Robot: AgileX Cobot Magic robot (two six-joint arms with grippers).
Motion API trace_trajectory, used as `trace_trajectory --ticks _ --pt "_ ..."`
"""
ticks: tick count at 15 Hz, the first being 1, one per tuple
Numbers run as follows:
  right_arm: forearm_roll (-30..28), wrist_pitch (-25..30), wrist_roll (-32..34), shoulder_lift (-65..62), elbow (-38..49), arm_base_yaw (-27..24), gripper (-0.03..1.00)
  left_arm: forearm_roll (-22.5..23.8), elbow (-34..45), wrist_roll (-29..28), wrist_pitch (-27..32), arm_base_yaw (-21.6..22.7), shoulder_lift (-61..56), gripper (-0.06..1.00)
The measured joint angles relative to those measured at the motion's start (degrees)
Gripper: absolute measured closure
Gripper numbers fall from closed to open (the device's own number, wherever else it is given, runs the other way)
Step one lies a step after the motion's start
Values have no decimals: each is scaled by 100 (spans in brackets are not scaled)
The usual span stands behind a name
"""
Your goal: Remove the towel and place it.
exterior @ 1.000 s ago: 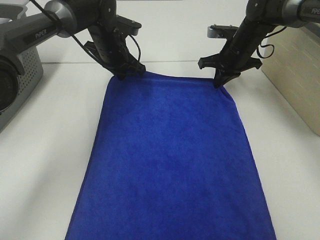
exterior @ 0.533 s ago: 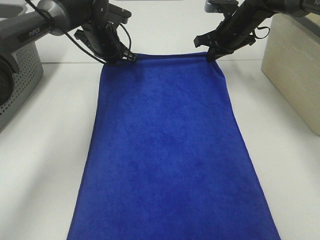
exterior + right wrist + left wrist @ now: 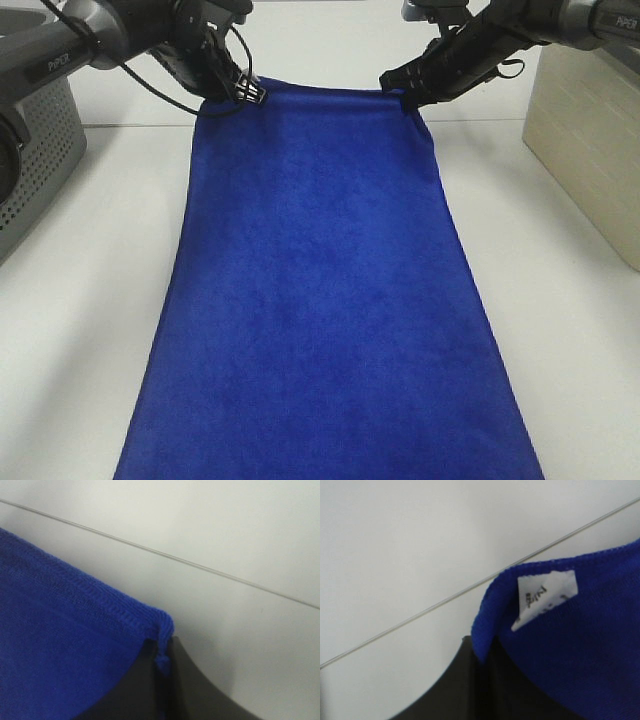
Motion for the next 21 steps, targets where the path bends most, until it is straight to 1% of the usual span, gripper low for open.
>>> trace_trajectory --ticks 2,5,9,12,15,21 --pt "286 -264 -464 0 0 0 94 149 0 -17 -103 0 69 94" --pt "487 -567 -733 86 0 0 94 223 0 -126 -241 6 258 94" --pt "785 -716 -1197 367 0 0 94 682 0 -464 -561 6 344 94" --pt "900 -888 -1392 407 -11 0 94 854 0 -596 -745 29 418 94" --pt "957 -1031 -1467 464 -17 0 94 894 0 -728 -905 63 579 94" --pt "957 -1134 -1558 676 -29 0 94 900 0 -745 -1255 63 728 94"
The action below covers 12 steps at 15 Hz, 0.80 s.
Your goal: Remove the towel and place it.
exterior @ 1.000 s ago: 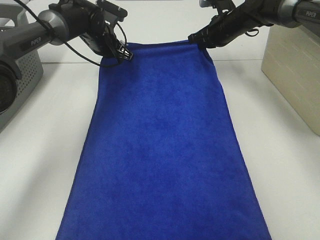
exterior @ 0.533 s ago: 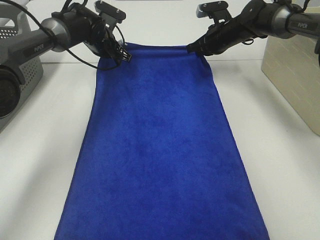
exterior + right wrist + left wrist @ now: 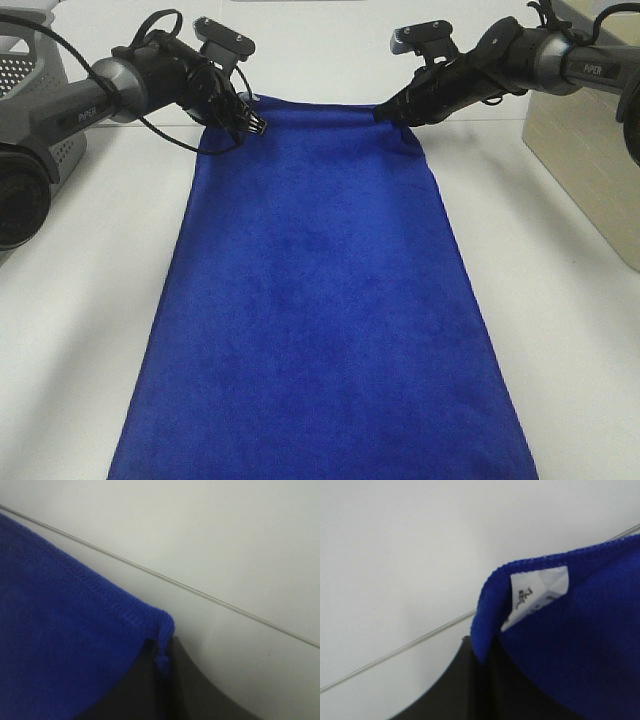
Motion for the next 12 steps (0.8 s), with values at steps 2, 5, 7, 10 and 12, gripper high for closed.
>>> trace_trajectory --ticks 2,5,7,10,12 --pt "0 0 -6 0 0 0 94 0 0 0 -40 0 11 94" --pt "40 -23 -11 29 0 0 94 0 0 -6 -46 0 11 92" --pt "63 -92 -11 126 0 0 93 0 0 -6 -57 0 11 92" --pt "97 -120 -11 155 0 0 90 -23 0 -52 -92 86 11 91" --pt "206 -223 -11 160 0 0 76 -63 0 -115 -195 178 11 91"
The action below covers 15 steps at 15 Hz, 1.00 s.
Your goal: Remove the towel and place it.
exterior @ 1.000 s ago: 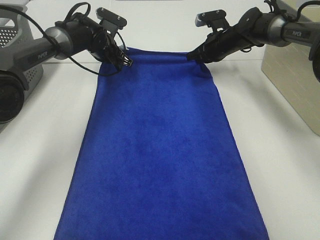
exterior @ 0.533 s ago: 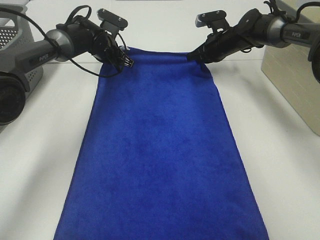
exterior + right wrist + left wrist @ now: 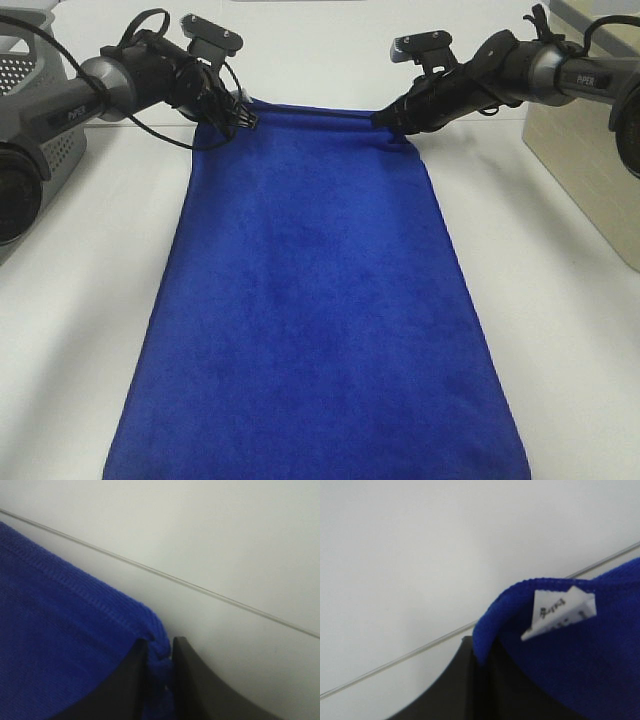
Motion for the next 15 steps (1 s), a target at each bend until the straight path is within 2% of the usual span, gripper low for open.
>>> trace_trajectory --ticks 1,3,5,7,9,10,13,15 --pt "17 -52 0 6 0 0 71 0 0 -29 -6 23 0 91" --pt "40 -183 0 11 0 0 43 0 0 -57 -74 40 6 86" --pt "40 -235 0 11 0 -6 32 -46 0 -63 -201 46 74 69" --pt "34 -212 0 11 0 -6 30 -57 0 -63 -195 46 212 44" --pt "-6 -63 0 -11 0 -6 30 -57 0 -80 -166 46 269 23" --pt "-11 69 0 -69 0 -6 30 -46 0 -97 -138 46 258 18" --pt "-17 659 6 -493 0 -6 30 -11 0 -126 269 46 166 16" --pt "-115 1341 160 -819 0 -6 30 -17 0 -183 911 46 -40 15"
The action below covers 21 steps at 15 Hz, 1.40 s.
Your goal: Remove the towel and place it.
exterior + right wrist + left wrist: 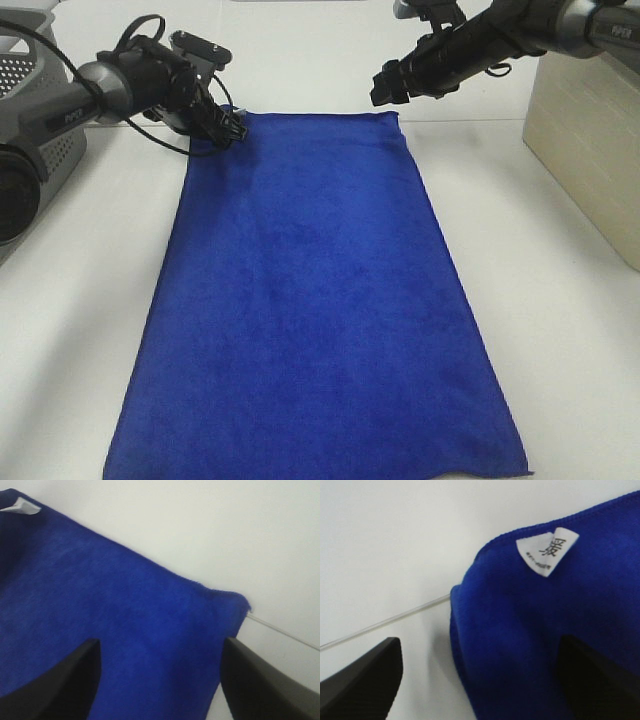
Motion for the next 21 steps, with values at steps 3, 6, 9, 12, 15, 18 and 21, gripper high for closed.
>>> trace_trajectory --ticks 3,6,9,12,15,18,21 --pt "-642 980 928 -447 0 0 27 -607 -57 69 1129 6 -579 15" --pt "-1593 1937 2108 -957 0 0 24 -1782 -63 642 2578 6 -1226 15" --pt "-1994 3197 2653 -1925 0 0 23 -2166 -63 831 3289 23 -2137 15" --pt "-2240 3512 2922 -2561 0 0 23 -2097 -63 831 3306 367 -2813 15" --pt "-2653 3518 3283 -2951 0 -46 23 -2194 -74 882 3306 1157 -3312 15" --pt "-2613 3518 3804 -3272 155 -441 23 -2424 659 1014 3306 1845 -3845 15" --pt "-2590 3512 3919 -4400 1530 -596 25 -2469 2481 1289 3306 1937 -5145 15"
